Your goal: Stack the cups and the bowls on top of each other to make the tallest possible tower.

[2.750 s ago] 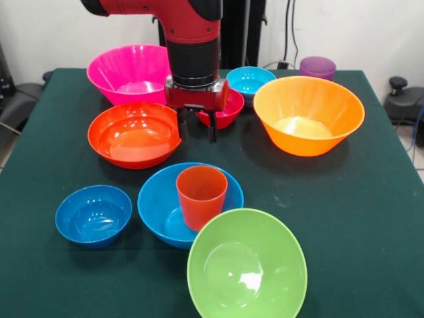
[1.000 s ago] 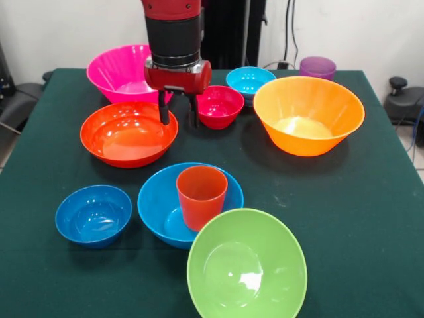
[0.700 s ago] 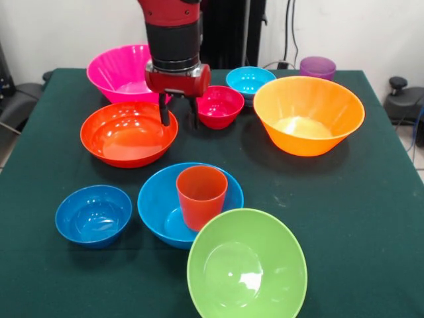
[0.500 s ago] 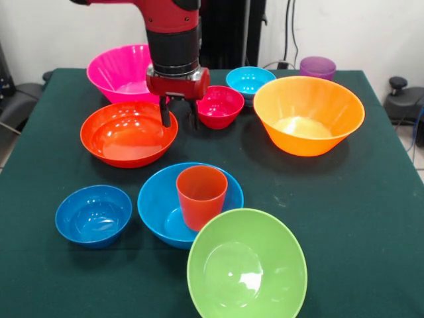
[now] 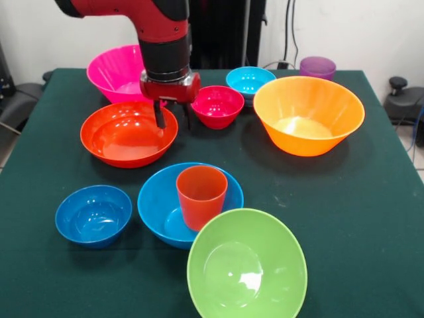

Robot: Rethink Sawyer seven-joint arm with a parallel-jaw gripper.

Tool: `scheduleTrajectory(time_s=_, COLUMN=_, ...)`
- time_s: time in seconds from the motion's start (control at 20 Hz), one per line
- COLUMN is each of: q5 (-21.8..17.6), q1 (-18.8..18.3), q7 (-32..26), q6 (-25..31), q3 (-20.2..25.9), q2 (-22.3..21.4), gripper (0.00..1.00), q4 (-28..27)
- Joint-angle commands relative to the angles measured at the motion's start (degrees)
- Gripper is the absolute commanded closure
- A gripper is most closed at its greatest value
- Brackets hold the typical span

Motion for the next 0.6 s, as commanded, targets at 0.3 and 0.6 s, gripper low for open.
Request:
scheduleTrajectory(time_s=0.3, q5=-7.99, q1=0.29, q7=-4.22, q6=-5.34, q3=5.21, q2=4.59, gripper=0.0, q4=-7.45)
scheduleTrajectory(time_s=0.6, q5=-9.27, q1=2.36, q7=-1.58, q6=-9.09, q3=4.31, q2=9.37, gripper=0.0, q4=-11.44)
